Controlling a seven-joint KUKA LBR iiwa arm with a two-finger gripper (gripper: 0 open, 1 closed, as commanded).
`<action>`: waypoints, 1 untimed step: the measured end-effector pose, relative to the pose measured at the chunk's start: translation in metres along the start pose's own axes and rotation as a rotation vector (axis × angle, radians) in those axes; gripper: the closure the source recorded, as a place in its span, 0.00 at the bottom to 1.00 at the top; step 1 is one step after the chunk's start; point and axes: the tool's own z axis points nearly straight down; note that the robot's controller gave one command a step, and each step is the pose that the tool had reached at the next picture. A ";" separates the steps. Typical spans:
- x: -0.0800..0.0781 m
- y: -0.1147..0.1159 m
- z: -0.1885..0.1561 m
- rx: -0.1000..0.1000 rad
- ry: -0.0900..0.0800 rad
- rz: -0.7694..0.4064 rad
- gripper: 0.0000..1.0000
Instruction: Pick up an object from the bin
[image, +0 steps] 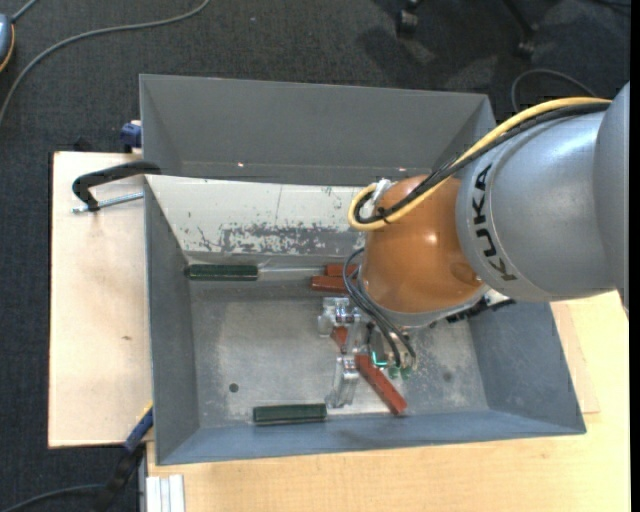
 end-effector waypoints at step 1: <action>-0.059 -0.073 0.060 0.002 -0.012 -0.157 0.00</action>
Offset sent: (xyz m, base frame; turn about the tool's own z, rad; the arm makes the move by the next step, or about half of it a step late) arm 0.0580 -0.0703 -0.0601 -0.1606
